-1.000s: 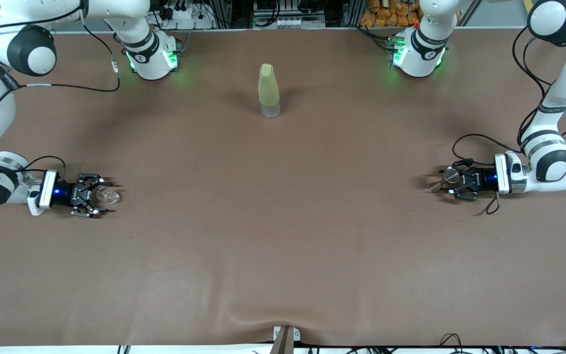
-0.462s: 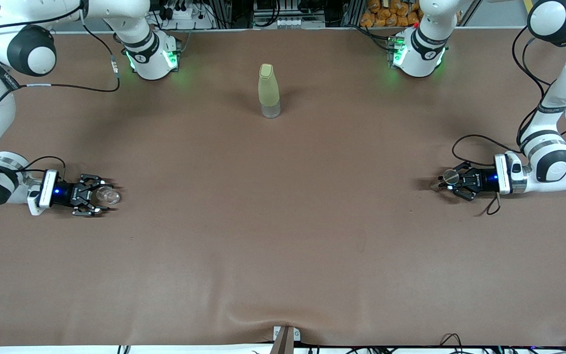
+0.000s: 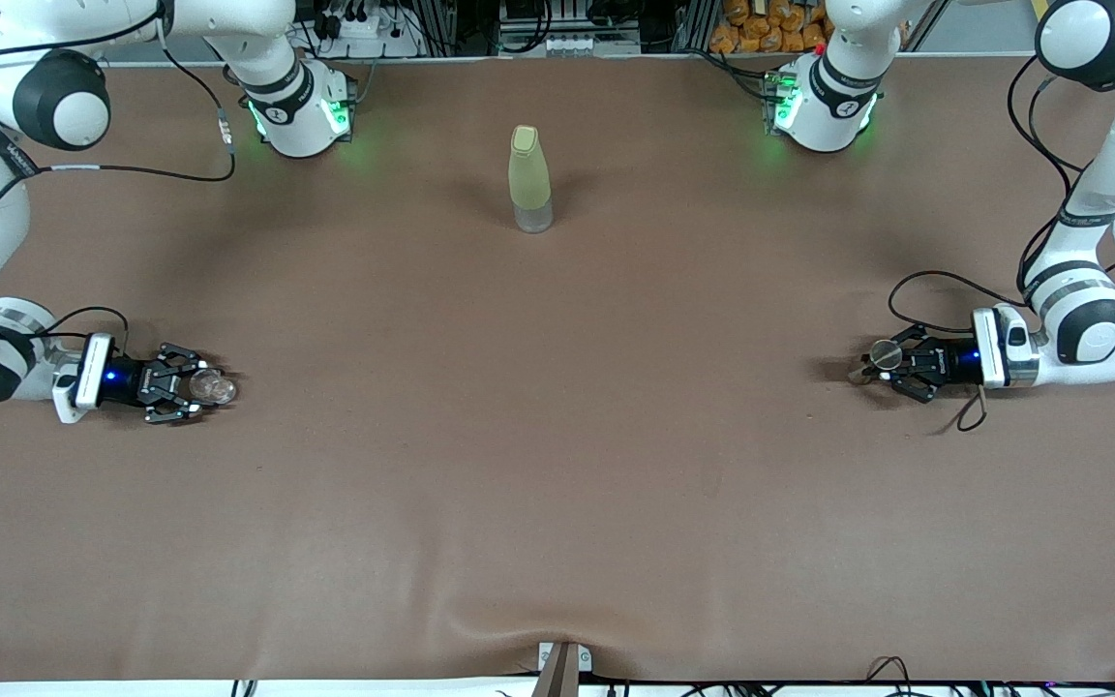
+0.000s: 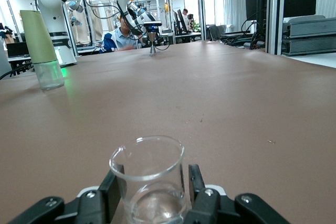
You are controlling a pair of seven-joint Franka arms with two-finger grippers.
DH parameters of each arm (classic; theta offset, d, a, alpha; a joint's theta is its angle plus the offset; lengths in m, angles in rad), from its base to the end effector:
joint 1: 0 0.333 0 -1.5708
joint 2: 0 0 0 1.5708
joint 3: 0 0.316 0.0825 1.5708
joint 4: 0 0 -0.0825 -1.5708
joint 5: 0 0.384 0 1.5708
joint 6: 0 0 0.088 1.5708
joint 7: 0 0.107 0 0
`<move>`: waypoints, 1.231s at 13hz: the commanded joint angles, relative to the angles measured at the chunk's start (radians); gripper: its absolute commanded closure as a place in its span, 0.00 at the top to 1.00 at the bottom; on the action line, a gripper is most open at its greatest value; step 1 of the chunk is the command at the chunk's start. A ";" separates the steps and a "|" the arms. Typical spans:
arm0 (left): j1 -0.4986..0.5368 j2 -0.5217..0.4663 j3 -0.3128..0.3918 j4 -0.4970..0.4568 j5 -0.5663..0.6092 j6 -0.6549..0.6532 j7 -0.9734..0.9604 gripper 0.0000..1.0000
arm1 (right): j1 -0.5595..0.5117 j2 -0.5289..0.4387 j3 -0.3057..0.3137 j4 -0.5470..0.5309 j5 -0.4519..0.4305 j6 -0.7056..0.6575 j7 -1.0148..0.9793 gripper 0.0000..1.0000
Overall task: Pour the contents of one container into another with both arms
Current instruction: 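Lift the beaker with the right gripper while the left gripper lifts the jigger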
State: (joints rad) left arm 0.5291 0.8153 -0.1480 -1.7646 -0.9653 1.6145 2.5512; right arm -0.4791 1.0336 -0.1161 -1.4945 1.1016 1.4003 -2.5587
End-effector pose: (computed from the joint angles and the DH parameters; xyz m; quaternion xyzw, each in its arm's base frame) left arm 0.5566 0.1336 0.1125 0.5549 -0.5641 0.4078 0.4556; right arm 0.5548 -0.2374 0.0623 -0.5840 -0.5119 -0.4373 0.4536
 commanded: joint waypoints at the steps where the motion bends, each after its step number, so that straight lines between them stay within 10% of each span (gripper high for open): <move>1: -0.011 -0.060 -0.034 -0.018 -0.021 0.011 -0.023 0.00 | -0.007 0.025 0.001 0.026 0.021 -0.017 -0.005 0.53; 7: -0.064 -0.114 -0.082 -0.004 -0.030 0.057 -0.048 0.00 | -0.007 0.023 0.006 0.030 0.021 -0.020 -0.012 0.29; 16: -0.201 -0.114 -0.176 -0.067 -0.252 0.264 -0.020 0.00 | 0.033 -0.070 0.019 0.065 0.026 -0.121 0.133 0.27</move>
State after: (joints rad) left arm 0.3687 0.7154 -0.3241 -1.8040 -1.1553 1.8304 2.5096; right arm -0.4636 1.0045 -0.0977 -1.4212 1.1156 1.2955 -2.4796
